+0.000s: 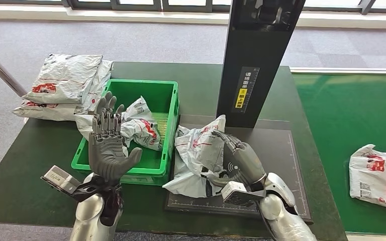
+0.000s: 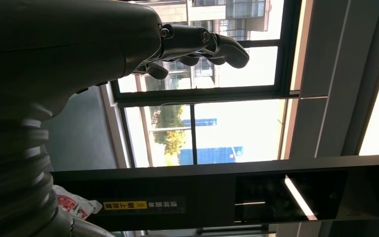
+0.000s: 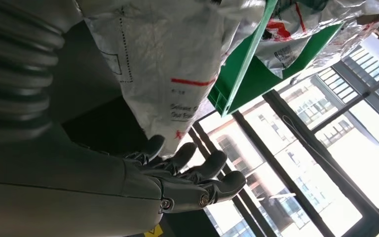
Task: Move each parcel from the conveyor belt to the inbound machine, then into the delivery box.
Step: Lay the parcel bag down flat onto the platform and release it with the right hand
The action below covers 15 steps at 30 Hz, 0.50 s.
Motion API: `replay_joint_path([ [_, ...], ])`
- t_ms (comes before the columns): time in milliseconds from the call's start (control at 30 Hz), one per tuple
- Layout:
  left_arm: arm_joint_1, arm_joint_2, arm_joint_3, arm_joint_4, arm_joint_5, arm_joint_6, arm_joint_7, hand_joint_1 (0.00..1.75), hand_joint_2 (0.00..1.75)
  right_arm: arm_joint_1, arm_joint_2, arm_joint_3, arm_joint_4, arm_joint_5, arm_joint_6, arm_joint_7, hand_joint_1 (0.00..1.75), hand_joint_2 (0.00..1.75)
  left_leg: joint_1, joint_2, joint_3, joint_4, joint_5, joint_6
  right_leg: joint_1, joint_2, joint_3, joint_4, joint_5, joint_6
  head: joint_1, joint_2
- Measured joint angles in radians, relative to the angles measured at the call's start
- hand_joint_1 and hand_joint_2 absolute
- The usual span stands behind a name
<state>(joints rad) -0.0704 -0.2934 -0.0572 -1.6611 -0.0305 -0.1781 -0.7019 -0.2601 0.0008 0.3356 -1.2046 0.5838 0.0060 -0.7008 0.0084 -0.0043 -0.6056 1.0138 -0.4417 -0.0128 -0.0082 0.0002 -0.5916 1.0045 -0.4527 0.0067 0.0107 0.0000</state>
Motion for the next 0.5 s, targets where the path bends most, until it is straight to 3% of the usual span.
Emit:
replay_joint_path([
  [200, -0.013, 0.0, 0.0, 0.018, 0.0, 0.0, 0.0, 0.0, 1.75, 0.0, 0.0, -0.007, -0.006, 0.009, -0.043, 0.0, 0.0, 0.0, 0.0, 0.0, 0.0, 0.0, 0.0, 0.0, 0.0, 0.0, 0.0, 0.0, 0.0, 0.0, 0.0, 0.0],
  [367, -0.027, 0.001, -0.018, 0.036, -0.032, 0.031, 0.0, 0.0, 1.75, -0.001, 0.041, -0.111, -0.034, 0.026, -0.254, 0.004, 0.0, 0.0, 0.0, 0.0, 0.0, 0.0, 0.0, 0.0, 0.0, 0.0, 0.0, 0.0, 0.0, 0.0, 0.0, 0.0],
  [500, -0.075, 0.012, -0.101, 0.131, -0.201, 0.154, 0.003, 0.0, 1.75, -0.001, 0.081, -0.219, -0.114, -0.068, -0.443, 0.002, 0.0, 0.0, 0.0, -0.002, 0.0, 0.001, 0.0, 0.0, 0.0, -0.003, 0.001, 0.0, 0.0, 0.0, 0.0, 0.0],
])
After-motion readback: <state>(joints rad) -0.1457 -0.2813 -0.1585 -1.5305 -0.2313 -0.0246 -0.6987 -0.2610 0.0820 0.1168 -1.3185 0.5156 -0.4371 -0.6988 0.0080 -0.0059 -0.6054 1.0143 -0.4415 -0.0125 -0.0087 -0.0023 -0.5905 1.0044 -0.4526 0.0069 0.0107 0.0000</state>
